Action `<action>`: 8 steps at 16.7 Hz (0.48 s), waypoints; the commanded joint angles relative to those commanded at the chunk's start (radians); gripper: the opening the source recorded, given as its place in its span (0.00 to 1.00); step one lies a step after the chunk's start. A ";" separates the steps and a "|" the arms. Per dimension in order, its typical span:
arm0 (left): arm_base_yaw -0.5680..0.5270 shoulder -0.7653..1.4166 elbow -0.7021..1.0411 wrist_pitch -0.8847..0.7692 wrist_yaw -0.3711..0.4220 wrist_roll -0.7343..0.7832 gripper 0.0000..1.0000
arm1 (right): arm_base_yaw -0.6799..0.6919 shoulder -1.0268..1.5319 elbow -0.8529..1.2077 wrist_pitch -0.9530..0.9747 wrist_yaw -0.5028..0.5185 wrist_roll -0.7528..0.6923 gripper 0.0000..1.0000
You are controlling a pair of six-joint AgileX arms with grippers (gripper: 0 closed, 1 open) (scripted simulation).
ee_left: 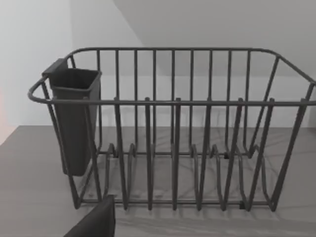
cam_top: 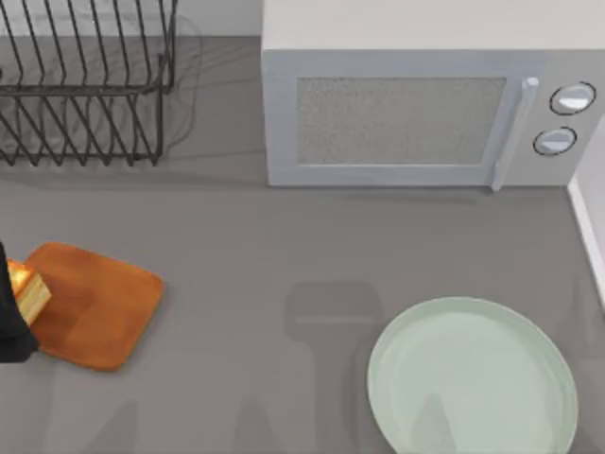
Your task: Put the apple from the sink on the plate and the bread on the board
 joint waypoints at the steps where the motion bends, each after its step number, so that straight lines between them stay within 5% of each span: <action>1: 0.000 0.000 0.000 0.000 0.000 0.000 1.00 | 0.000 0.000 0.000 0.000 0.000 0.000 1.00; 8: 0.000 0.000 0.000 0.000 0.000 0.000 1.00 | -0.026 0.203 0.165 -0.102 0.001 -0.023 1.00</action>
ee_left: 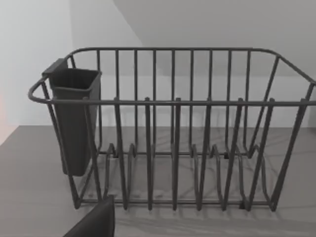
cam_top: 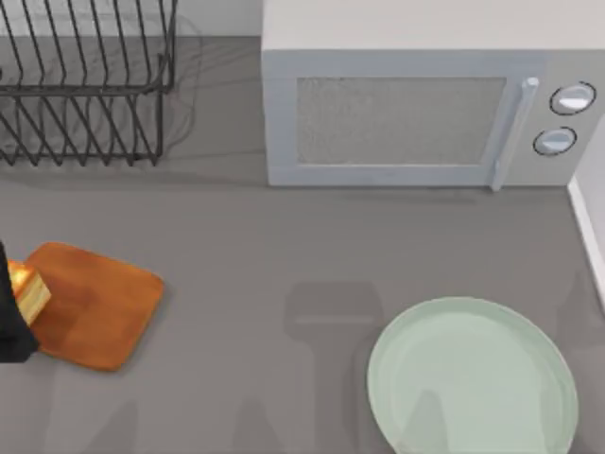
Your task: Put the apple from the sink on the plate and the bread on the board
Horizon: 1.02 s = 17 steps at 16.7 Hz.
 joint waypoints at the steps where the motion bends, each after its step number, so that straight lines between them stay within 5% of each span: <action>1: 0.000 0.000 0.000 0.000 0.000 0.000 1.00 | -0.008 0.065 0.053 -0.033 0.000 -0.007 1.00; 17: 0.000 0.000 0.000 0.000 0.000 0.000 1.00 | -0.196 1.548 1.267 -0.788 0.003 -0.182 1.00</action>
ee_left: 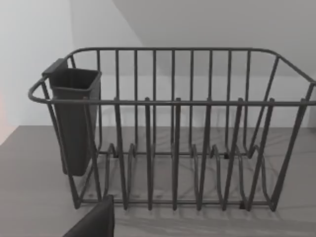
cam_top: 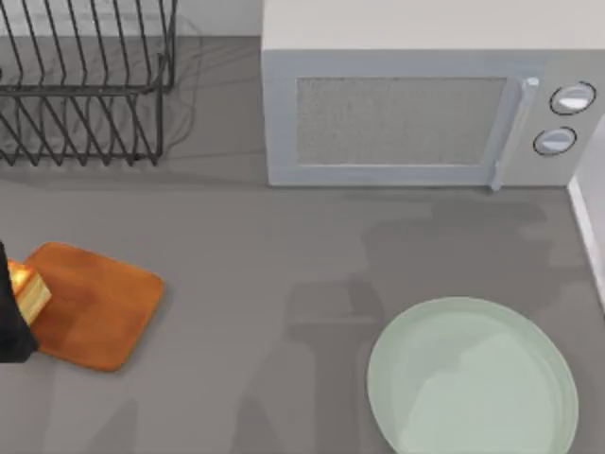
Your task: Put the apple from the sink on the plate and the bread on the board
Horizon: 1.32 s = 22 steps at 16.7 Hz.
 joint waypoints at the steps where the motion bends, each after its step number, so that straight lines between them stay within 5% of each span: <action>1: 0.000 0.000 0.000 0.000 0.000 0.000 1.00 | -0.011 0.085 0.069 -0.043 0.000 -0.010 1.00; 9: 0.000 0.000 0.000 0.000 0.000 0.000 1.00 | -0.064 0.511 0.419 -0.261 0.000 -0.061 1.00; 17: 0.000 0.000 0.000 0.000 0.000 0.000 1.00 | -0.060 0.531 0.418 -0.250 0.001 -0.061 1.00; 22: 0.000 0.000 0.000 0.000 0.000 0.000 1.00 | -0.062 0.636 0.331 -0.053 0.002 -0.060 1.00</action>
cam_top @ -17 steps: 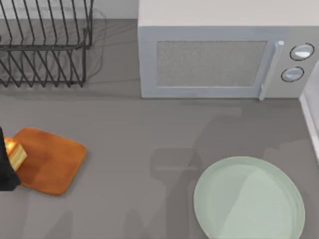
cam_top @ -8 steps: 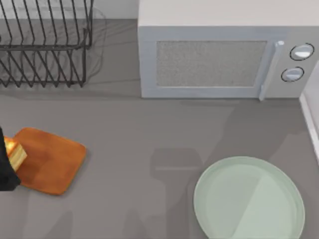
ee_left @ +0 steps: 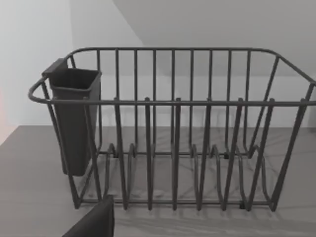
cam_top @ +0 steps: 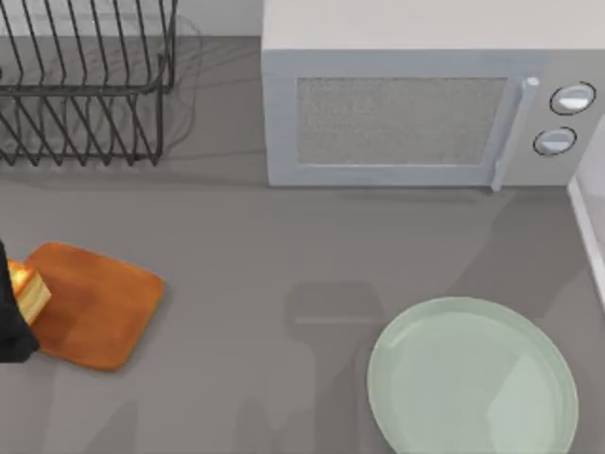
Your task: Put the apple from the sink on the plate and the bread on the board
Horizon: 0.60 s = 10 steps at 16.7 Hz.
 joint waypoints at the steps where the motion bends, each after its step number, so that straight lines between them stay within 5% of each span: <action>1: 0.000 0.000 0.000 0.000 0.000 0.000 1.00 | 0.000 0.027 -0.022 0.054 0.000 0.000 1.00; 10: 0.000 0.000 0.000 0.000 0.000 0.000 1.00 | -0.003 0.135 -0.106 0.237 0.001 0.001 1.00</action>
